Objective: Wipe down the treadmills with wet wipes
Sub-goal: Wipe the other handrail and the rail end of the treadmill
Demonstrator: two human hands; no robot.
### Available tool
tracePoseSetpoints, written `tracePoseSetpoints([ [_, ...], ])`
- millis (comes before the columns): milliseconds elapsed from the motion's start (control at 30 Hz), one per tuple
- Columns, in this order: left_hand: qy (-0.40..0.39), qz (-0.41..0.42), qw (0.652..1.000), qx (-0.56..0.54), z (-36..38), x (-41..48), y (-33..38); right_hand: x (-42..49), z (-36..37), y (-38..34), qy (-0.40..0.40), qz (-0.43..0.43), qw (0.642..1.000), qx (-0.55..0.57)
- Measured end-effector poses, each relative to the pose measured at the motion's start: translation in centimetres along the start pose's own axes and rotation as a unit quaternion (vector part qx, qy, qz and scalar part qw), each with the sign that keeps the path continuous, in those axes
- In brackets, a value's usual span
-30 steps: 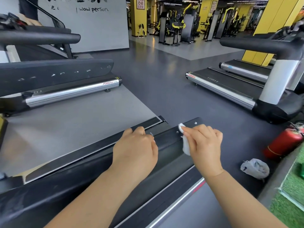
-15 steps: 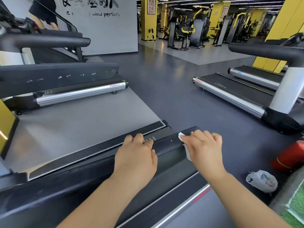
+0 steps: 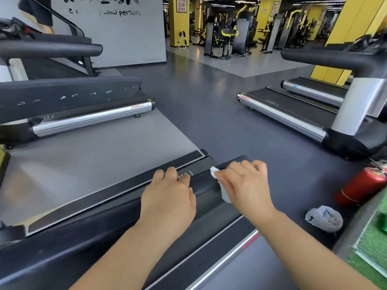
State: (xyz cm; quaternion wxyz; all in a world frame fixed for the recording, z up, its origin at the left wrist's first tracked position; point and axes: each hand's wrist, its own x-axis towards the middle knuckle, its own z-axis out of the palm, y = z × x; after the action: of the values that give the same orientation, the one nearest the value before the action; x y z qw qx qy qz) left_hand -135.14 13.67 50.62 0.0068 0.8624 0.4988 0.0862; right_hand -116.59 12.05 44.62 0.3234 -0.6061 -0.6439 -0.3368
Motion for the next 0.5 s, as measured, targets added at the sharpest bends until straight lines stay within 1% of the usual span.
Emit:
tracePoseSetpoints([
  [67,-0.005,0.006,1.000,0.013,0.0,0.0,0.0,0.0,-0.6,1.5,-0.002,0.031,0.999,-0.025],
  [133,-0.012,0.014,0.999,0.026,0.0,0.0,0.0,0.2,-1.2,1.1,0.002,0.052,0.999,-0.004],
  [200,-0.018,0.017,0.999,0.032,-0.1,0.2,0.0,0.5,-1.3,-1.0,0.007,0.049,0.998,0.039],
  [267,-0.027,0.013,0.999,0.028,-0.3,0.4,-0.1,0.4,-0.6,-3.1,0.013,0.028,0.998,0.052],
  [400,-0.036,0.025,0.999,0.027,-0.3,0.3,-0.5,0.1,0.3,-3.5,0.049,0.010,0.999,0.015],
  [500,-0.036,0.034,0.999,0.018,-0.4,0.3,-0.8,-0.1,0.2,-1.7,0.029,0.019,0.999,-0.042],
])
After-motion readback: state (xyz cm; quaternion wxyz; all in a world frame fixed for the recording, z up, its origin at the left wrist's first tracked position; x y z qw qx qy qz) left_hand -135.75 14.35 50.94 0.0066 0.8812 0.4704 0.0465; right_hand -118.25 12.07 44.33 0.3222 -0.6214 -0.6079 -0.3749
